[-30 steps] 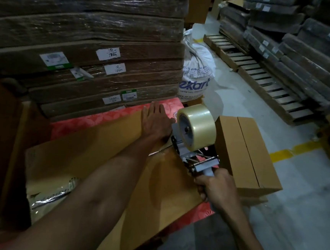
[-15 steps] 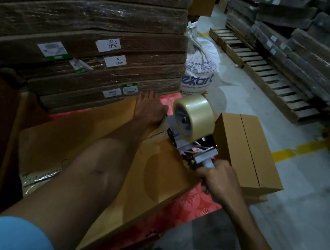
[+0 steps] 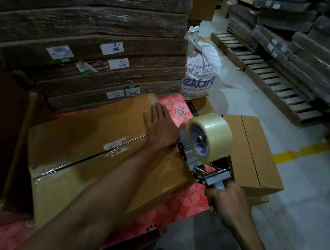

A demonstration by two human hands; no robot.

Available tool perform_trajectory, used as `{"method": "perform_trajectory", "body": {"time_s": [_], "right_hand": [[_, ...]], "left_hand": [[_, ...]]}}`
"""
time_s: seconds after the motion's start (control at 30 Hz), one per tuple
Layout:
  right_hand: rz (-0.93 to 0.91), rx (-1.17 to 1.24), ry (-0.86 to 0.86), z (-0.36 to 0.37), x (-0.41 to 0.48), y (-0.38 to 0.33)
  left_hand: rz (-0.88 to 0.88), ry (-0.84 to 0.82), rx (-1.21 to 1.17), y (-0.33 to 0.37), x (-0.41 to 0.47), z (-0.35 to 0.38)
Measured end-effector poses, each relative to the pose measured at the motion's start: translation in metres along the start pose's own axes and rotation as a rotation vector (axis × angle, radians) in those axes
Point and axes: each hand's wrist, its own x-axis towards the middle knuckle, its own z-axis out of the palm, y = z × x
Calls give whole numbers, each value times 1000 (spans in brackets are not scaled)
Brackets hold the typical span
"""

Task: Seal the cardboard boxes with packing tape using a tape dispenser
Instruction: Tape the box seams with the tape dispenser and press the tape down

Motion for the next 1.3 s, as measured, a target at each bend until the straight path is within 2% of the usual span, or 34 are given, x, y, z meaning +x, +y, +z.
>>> {"method": "perform_trajectory", "body": {"time_s": [0.2, 0.43, 0.63, 0.83, 1.0, 1.3], "right_hand": [[-13, 2, -20, 9, 10, -11], [-73, -58, 52, 21, 28, -28], [-35, -144, 110, 9, -12, 3], [-13, -94, 133, 8, -22, 13], [13, -48, 128, 8, -25, 15], [-25, -123, 172, 5, -30, 24]], "left_hand": [[28, -29, 50, -4, 10, -6], [67, -40, 75, -12, 35, -17], [58, -43, 43, -12, 36, -15], [36, -30, 28, -9, 33, -15], [239, -50, 162, 6, -20, 3], [233, -30, 156, 6, -22, 3]]}}
